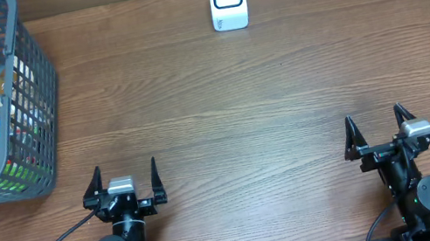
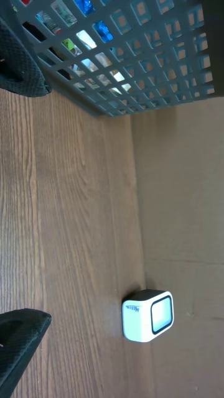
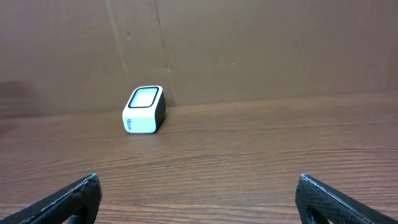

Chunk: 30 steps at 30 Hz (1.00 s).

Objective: Scan the item barcode

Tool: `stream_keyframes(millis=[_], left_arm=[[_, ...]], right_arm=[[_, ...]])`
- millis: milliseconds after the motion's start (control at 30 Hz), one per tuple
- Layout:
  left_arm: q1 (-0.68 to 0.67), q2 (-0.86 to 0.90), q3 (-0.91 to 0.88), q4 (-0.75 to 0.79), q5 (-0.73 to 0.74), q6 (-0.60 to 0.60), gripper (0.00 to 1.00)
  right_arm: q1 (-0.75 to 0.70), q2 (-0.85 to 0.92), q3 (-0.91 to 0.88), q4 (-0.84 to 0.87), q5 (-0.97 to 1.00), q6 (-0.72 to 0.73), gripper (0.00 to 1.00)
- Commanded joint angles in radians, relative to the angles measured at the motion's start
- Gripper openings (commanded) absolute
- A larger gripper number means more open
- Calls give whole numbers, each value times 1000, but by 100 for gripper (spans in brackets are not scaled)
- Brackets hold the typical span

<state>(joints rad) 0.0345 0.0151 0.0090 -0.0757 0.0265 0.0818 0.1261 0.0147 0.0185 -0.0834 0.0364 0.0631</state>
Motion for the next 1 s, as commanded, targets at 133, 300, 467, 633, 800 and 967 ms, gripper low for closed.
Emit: stream_keyframes(millis=[133,300,467,633,800,967], left_arm=[[5,-10,-4,-1,-12,28,100],[5,-10,-4,-1,-8,27,100],[5,-10,-4,-2,-6,27,100],[5,-10,-4,15,7,-1,100],[5,-10,-4,30,51,-68,100],[5,-8,33,10,53,-143,100]], right_arm=[[5,-12,-11,4,4,-4,100],[5,-12,-11,4,4,-4,100],[5,-12,-10,7,15,-8,100],[5,-12,-10,6,-19,-8,100],[5,-12,-10,8,-45,-8,100],[5,-12,20,11,-92,-8,100]])
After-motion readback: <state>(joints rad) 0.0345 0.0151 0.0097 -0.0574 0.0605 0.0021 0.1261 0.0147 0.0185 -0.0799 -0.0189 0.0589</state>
